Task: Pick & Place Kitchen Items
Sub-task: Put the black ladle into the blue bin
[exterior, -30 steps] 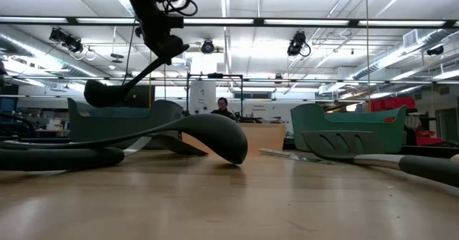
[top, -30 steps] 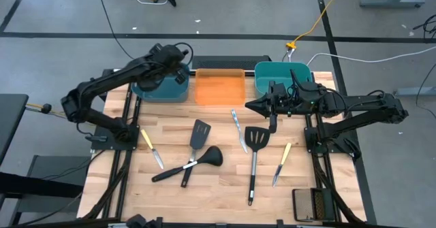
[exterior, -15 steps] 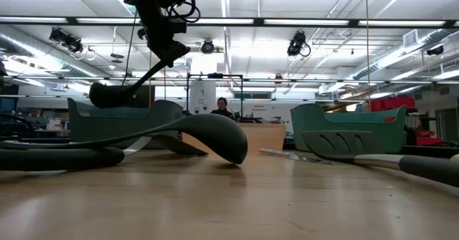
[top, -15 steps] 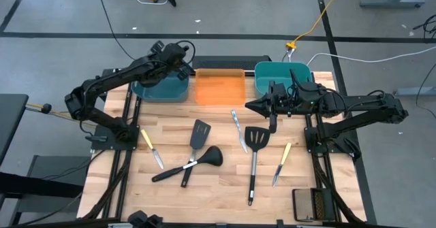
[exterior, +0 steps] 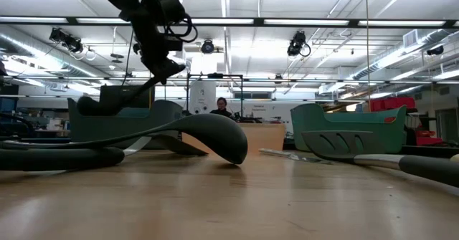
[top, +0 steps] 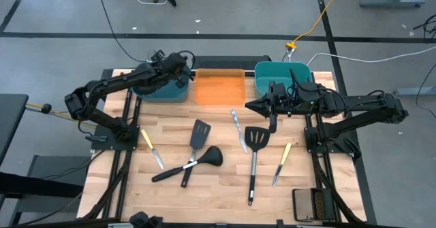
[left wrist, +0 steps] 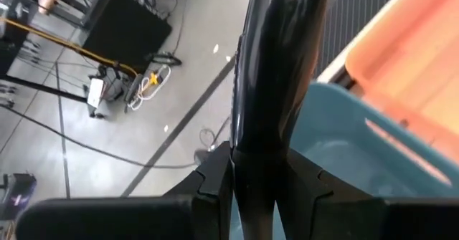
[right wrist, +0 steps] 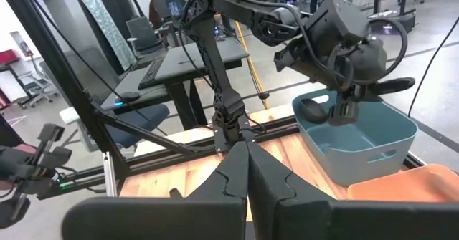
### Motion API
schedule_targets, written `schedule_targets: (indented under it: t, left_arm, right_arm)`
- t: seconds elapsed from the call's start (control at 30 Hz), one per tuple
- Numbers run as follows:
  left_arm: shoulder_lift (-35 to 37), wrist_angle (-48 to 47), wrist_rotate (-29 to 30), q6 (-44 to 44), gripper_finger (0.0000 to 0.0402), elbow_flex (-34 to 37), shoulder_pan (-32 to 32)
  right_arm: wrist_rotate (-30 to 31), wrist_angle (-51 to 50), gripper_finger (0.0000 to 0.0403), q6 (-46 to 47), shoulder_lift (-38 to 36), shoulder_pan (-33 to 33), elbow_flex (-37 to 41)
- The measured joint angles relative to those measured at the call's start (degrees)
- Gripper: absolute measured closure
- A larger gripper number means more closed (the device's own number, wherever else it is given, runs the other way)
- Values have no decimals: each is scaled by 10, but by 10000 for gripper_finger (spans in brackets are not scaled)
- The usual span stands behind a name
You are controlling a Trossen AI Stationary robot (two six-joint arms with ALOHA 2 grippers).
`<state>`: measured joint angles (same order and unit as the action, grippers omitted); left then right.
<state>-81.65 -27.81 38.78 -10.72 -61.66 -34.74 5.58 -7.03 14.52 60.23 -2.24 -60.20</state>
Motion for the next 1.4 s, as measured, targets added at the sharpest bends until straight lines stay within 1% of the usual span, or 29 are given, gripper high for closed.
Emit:
schedule_targets:
  t: [0.23, 0.33, 0.5, 0.87, 0.97, 1.03, 1.17, 1.4]
  left_arm:
    - [0, 38, 5, 1, 319, 1, -2]
    - [0, 39, 8, 1, 319, 1, -8]
    - [0, 50, 2, 41, 319, 1, -25]
    - [0, 53, -10, 40, 319, 1, -35]
    - [0, 80, -12, 47, 319, 19, -35]
    - [0, 79, -13, 51, 319, 35, -35]
    - [0, 93, -7, 30, 319, 61, -35]
    - [0, 98, -9, 33, 319, 66, -35]
  right_arm:
    - [0, -3, 399, 7, 0, 0, 0]
    - [0, -3, 399, 7, 0, 0, 0]
    - [0, -3, 399, 6, 0, 0, 0]
    - [0, -3, 399, 6, 0, 0, 0]
    - [0, -3, 399, 6, 0, 0, 0]
    - [0, -3, 399, 6, 0, 0, 0]
    - [0, -3, 399, 6, 0, 0, 0]
    - [0, -3, 399, 8, 0, 0, 0]
